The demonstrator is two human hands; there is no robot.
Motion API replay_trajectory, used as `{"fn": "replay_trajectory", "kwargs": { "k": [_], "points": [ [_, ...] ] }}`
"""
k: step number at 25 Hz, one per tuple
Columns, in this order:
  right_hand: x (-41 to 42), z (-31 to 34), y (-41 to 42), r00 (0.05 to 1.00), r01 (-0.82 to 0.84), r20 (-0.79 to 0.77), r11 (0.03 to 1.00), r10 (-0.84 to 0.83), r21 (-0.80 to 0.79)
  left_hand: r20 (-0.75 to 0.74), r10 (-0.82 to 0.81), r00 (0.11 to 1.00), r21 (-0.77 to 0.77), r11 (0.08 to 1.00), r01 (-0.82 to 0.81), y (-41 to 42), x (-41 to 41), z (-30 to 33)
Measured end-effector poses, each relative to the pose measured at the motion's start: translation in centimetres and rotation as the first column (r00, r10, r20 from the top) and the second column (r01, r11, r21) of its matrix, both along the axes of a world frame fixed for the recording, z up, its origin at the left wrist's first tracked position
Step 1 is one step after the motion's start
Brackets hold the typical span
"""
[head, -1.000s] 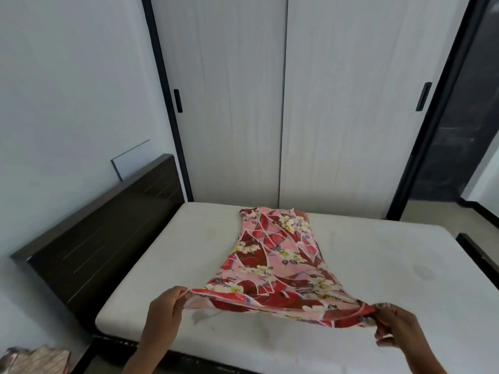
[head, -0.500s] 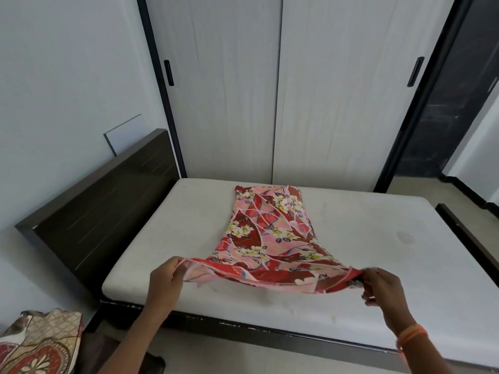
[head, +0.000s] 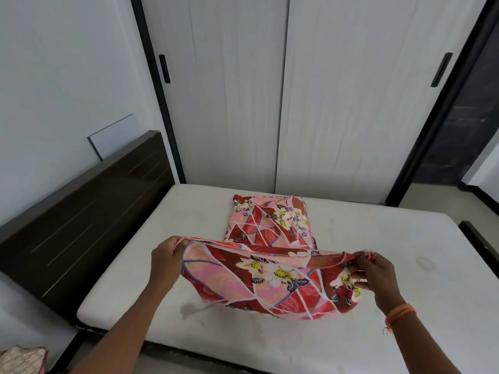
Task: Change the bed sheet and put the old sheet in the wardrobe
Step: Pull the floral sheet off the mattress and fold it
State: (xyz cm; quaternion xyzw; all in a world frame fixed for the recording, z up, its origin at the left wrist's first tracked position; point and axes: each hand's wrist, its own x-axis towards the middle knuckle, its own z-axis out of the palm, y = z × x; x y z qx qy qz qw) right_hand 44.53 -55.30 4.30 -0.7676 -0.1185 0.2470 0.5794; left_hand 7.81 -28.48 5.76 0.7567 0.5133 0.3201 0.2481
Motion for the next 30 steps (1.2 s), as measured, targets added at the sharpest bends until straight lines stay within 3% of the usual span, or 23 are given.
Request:
{"fn": "replay_trajectory", "kwargs": {
  "k": [9,15,20,23,25,27,30],
  "points": [
    [13.0,-2.7,19.2,0.995,0.046,-0.09,0.999,-0.048,-0.026,-0.197,0.112,0.974,0.109,0.99,-0.092,19.9,13.9,-3.4],
    [21.3,-7.6,35.0,0.985,0.057,-0.156,0.992,-0.074,-0.114,-0.301,0.169,0.939,-0.044,0.981,-0.191,35.3,24.6,-8.4],
    [30.6,-13.1,47.9,0.965,-0.053,-0.264,0.979,-0.001,-0.197,-0.342,0.204,0.917,-0.184,0.943,-0.278,47.1,34.6,-15.0],
    [35.3,-16.7,54.2,0.97,-0.036,-0.244,0.996,0.015,-0.081,-0.254,0.177,0.951,-0.221,0.946,-0.235,53.4,40.0,-19.7],
    [37.0,-21.3,57.0,0.976,-0.07,-0.208,0.998,0.068,-0.003,-0.152,0.087,0.985,-0.246,0.962,-0.123,54.9,43.3,-24.1],
    [35.5,-27.3,56.4,0.97,-0.226,-0.119,0.968,0.213,-0.107,-0.122,-0.046,0.991,-0.362,0.932,-0.001,52.0,44.1,-29.9],
    [29.1,-35.5,50.3,0.914,-0.363,0.041,0.86,0.403,-0.36,-0.343,-0.175,0.923,-0.388,0.921,0.031,41.7,39.0,-39.4]
  ]
}}
